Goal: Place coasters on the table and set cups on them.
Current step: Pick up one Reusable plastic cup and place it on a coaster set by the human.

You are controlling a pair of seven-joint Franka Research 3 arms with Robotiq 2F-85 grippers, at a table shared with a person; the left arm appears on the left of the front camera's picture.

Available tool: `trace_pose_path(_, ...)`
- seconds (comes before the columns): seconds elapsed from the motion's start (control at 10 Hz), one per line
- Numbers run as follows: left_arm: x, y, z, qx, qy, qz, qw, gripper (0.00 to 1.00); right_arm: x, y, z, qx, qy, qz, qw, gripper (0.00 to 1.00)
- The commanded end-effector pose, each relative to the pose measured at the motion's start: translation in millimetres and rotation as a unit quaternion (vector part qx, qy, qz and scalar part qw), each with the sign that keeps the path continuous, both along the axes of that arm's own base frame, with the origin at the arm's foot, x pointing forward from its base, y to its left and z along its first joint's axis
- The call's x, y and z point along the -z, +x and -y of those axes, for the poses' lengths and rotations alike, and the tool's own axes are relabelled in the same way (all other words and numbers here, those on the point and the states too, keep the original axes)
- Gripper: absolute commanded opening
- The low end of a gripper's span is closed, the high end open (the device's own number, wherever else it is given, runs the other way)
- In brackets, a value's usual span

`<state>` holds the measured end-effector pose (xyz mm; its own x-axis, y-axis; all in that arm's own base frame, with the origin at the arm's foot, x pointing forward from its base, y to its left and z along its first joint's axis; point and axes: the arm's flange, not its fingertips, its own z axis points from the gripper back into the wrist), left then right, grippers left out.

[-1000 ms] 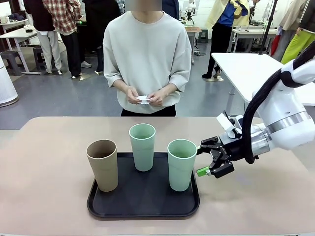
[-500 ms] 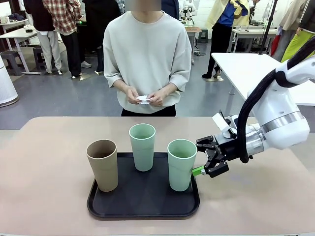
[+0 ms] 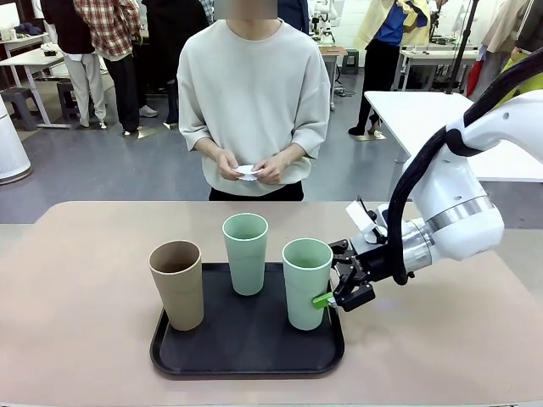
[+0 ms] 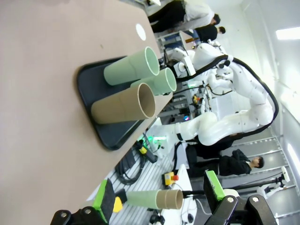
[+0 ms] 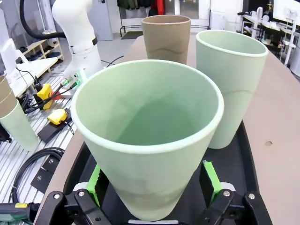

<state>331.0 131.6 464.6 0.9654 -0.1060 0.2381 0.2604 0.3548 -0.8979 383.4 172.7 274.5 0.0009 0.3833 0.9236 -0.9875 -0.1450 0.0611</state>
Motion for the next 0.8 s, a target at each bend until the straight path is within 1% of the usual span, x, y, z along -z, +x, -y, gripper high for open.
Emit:
trace_pose_path(0.0,-1.3,-1.1,-1.9,0.000,-0.007,0.002,1.000,1.00,7.4,7.5,-12.4,0.016,0.008,0.008,1.000,1.00)
trace_pose_path(0.2,-1.3,-1.1,-1.9,0.000,-0.007,0.002,1.000,1.00,11.0,10.7,-16.6,0.016,0.017,-0.004,1.000,1.00)
trace_pose_path(0.4,-1.3,-1.1,-1.9,0.000,-0.007,0.002,1.000,1.00,14.5,10.4,-20.0,0.007,0.010,-0.018,1.000,1.00)
trace_pose_path(0.7,-1.3,-1.1,-1.9,0.000,-0.007,0.002,1.000,1.00,14.0,10.1,-20.4,-0.003,0.004,-0.028,1.000,1.00)
